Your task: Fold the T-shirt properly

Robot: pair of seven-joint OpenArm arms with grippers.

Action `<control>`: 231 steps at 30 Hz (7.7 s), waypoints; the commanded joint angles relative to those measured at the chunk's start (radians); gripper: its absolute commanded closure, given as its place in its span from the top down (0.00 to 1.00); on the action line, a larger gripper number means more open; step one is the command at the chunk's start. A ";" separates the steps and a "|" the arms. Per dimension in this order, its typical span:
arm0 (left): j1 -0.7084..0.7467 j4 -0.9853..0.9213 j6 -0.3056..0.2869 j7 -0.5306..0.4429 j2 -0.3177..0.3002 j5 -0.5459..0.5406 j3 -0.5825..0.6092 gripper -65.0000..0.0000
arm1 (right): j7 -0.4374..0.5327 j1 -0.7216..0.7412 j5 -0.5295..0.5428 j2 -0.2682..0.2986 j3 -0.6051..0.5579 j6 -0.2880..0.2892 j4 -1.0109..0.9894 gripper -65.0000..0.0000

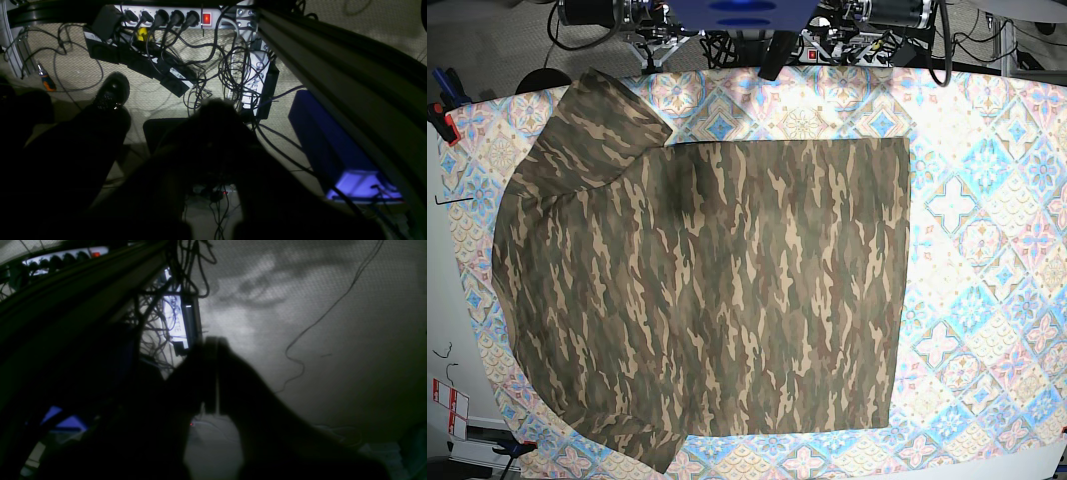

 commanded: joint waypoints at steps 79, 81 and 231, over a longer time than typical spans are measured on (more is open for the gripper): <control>0.398 -0.004 -0.004 -0.983 -0.090 0.002 0.003 0.00 | 0.539 -0.325 -0.002 0.027 0.090 -0.009 -0.001 0.00; 0.424 -0.004 -0.004 -1.096 -0.090 -0.001 0.003 0.00 | 0.640 -0.364 -0.002 0.025 0.090 -0.009 -0.001 0.00; 0.839 1.901 -0.001 0.234 -0.622 -0.798 -0.081 0.72 | -0.087 -0.747 0.087 0.007 0.243 0.222 1.781 0.39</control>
